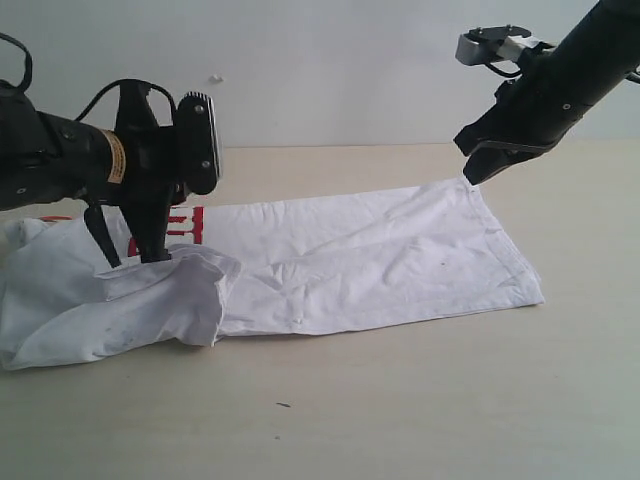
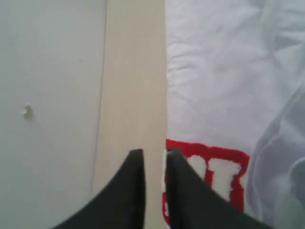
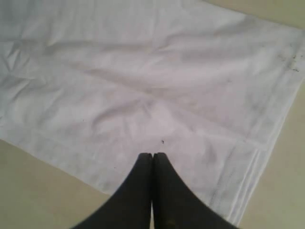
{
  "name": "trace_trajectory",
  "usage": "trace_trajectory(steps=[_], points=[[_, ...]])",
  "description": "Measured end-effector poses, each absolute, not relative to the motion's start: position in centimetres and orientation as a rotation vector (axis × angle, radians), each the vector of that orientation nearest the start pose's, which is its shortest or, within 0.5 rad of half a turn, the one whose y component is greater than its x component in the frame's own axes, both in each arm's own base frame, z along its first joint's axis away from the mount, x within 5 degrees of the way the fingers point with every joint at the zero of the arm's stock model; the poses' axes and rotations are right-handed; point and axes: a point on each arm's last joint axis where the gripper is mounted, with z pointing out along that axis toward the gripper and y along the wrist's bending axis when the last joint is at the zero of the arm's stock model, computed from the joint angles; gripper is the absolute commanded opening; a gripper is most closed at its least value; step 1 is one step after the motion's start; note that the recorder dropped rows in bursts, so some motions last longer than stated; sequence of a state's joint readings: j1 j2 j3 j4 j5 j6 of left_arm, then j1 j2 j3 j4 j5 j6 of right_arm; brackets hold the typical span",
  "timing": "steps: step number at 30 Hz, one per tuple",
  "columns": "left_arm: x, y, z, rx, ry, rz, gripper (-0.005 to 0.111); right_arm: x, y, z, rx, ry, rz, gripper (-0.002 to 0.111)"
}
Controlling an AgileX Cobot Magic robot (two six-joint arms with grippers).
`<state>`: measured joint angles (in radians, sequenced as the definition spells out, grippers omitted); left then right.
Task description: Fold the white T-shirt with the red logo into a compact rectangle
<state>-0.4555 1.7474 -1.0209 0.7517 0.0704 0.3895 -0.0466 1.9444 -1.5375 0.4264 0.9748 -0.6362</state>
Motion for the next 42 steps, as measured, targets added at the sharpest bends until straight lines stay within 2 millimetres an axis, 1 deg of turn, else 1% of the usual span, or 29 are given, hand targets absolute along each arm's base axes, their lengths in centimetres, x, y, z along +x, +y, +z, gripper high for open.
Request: trace_trajectory(steps=[2, 4, 7, 9, 11, 15, 20, 23, 26, 33, 38, 42], points=[[32.8, -16.7, 20.9, 1.569, 1.7, 0.377, 0.0, 41.2, 1.2, 23.3, -0.539, 2.679, 0.376, 0.0], [31.8, -17.4, 20.8, 1.551, 1.781, 0.356, 0.0, 41.2, 1.2, 23.3, -0.539, 2.679, 0.376, 0.0], [30.5, -17.7, 20.0, 1.534, 1.969, 0.33, 0.0, 41.2, 1.2, 23.3, -0.539, 2.679, 0.376, 0.0], [29.7, -17.6, 19.0, 1.545, 2.092, 0.285, 0.0, 41.2, 1.2, 23.3, -0.539, 2.678, 0.378, 0.0], [29.2, -17.6, 18.1, 1.555, 2.173, 0.224, 0.0, 41.2, 1.2, 23.3, -0.54, 2.681, 0.38, 0.0], [29.3, -17.4, 16.7, 1.532, 2.258, 0.15, 0.0, 41.1, 1.2, 23.3, -0.541, 2.684, 0.386, 0.0], [30.5, -15.8, 14.7, 1.487, 2.341, 0.15, 0.0, 41.1, 1.3, 23.3, -0.536, 2.68, 0.391, 0.0], [31.5, -14.8, 13.8, 1.445, 2.353, 0.157, 0.0, 41.2, 1.3, 23.3, -0.533, 2.676, 0.387, 0.0], [32.4, -14.2, 13.8, 1.391, 2.317, 0.159, 0.0, 41.2, 1.3, 23.3, -0.536, 2.676, 0.386, 0.0], [34.5, -14.5, 15.3, 1.343, 2.19, 0.186, 0.0, 41.2, 1.3, 23.3, -0.531, 2.672, 0.389, 0.0], [35.4, -14.9, 15.3, 1.339, 2.156, 0.195, 0.0, 41.2, 1.3, 23.3, -0.531, 2.672, 0.389, 0.0], [36.1, -15.1, 15.9, 1.302, 2.145, 0.193, 0.0, 41.2, 1.3, 23.3, -0.531, 2.672, 0.389, 0.0]])
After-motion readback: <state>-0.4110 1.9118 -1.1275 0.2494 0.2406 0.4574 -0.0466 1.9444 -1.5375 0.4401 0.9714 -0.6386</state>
